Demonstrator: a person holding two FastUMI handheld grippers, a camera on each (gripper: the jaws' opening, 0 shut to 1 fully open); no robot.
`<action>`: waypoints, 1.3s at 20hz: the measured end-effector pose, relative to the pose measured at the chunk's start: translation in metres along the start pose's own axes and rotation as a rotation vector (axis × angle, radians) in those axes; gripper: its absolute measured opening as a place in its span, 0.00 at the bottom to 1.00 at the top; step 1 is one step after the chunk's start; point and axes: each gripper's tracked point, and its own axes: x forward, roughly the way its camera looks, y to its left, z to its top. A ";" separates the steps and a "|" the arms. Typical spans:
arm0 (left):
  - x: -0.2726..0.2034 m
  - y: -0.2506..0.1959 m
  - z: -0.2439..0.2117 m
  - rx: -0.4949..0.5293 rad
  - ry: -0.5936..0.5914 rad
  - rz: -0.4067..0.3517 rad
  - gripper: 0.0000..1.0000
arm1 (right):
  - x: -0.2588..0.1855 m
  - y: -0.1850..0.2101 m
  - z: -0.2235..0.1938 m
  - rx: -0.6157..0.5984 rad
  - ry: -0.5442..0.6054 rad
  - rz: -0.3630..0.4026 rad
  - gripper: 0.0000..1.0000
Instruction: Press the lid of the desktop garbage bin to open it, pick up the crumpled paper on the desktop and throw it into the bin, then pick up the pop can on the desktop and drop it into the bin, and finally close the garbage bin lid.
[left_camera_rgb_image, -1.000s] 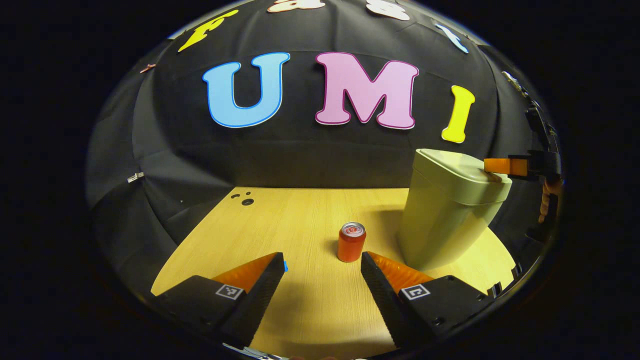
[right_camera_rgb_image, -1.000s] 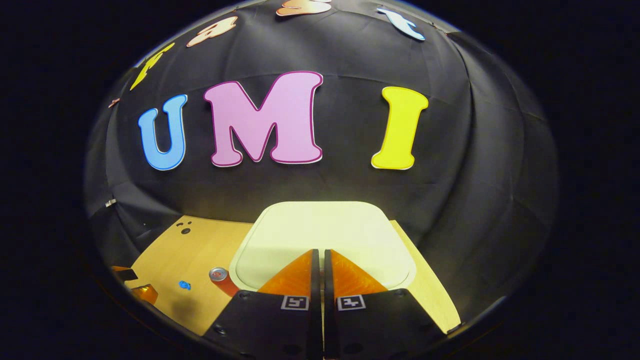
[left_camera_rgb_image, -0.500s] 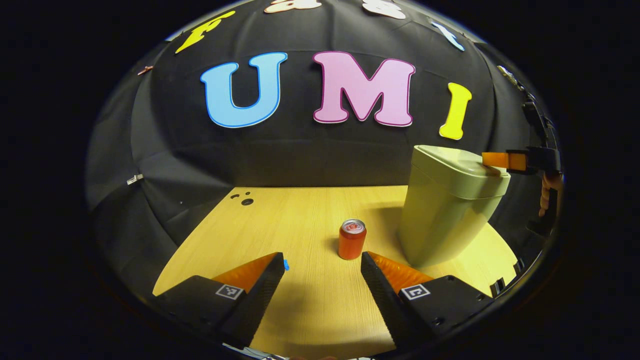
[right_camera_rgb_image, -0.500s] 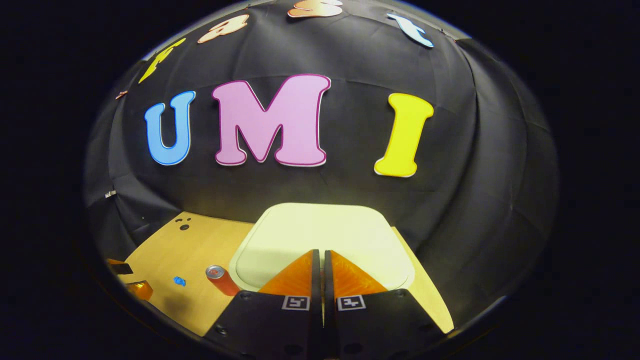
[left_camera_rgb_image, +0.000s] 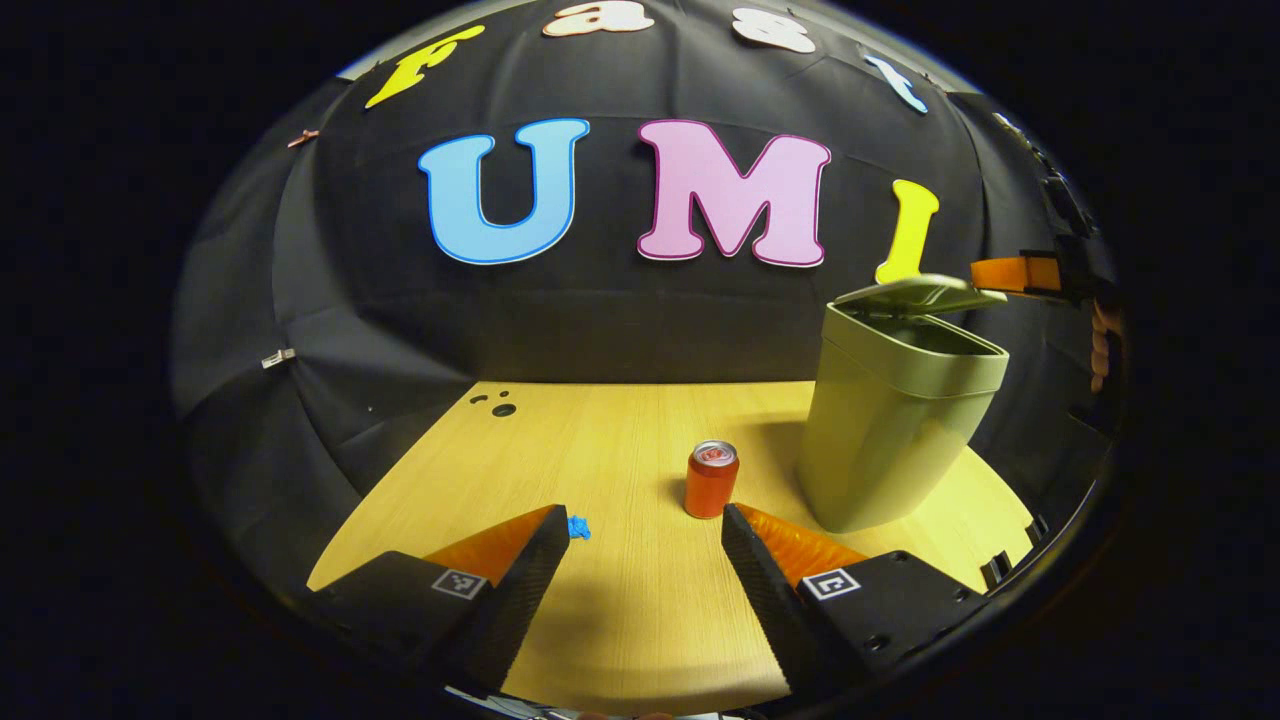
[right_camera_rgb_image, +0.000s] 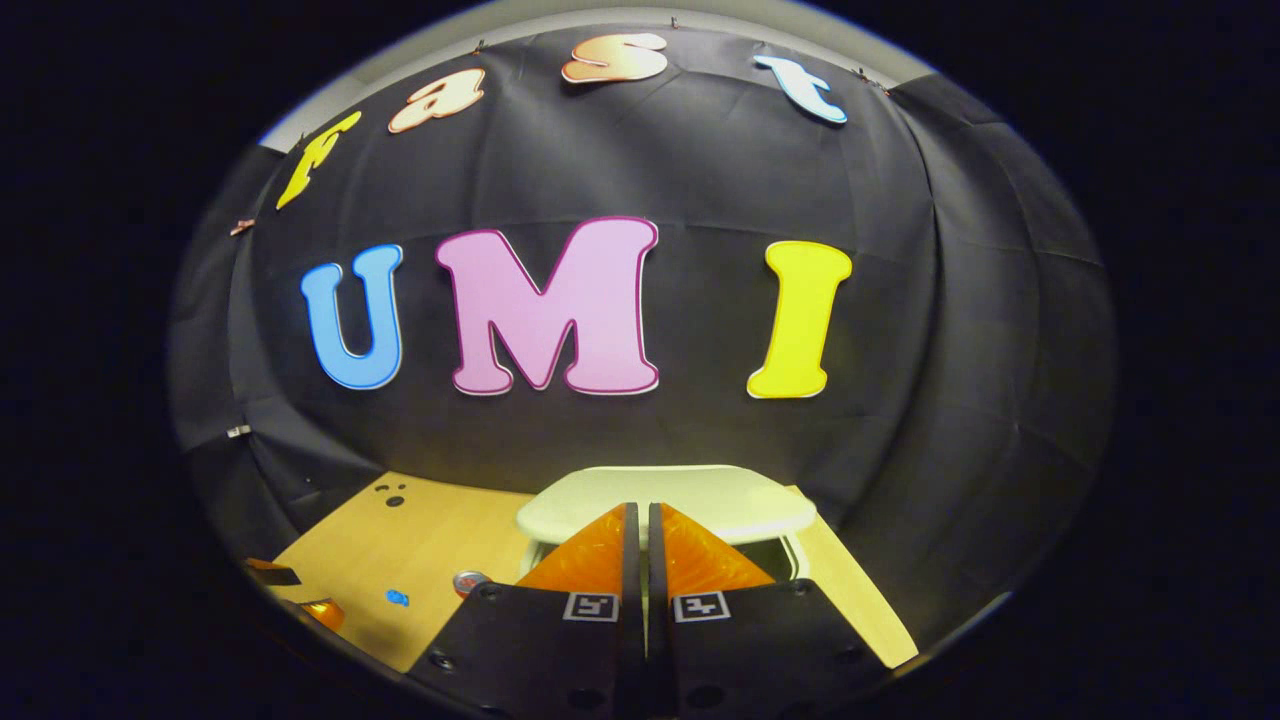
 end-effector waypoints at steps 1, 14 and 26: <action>-0.002 0.002 -0.004 -0.009 0.001 0.002 0.98 | -0.005 0.001 0.000 -0.009 0.001 0.000 0.05; 0.009 0.078 -0.025 -0.059 0.020 0.143 0.98 | -0.035 0.011 -0.039 -0.016 0.090 0.030 0.05; 0.104 0.102 -0.045 -0.106 0.092 0.179 0.98 | -0.040 -0.024 -0.073 0.051 0.157 -0.064 0.16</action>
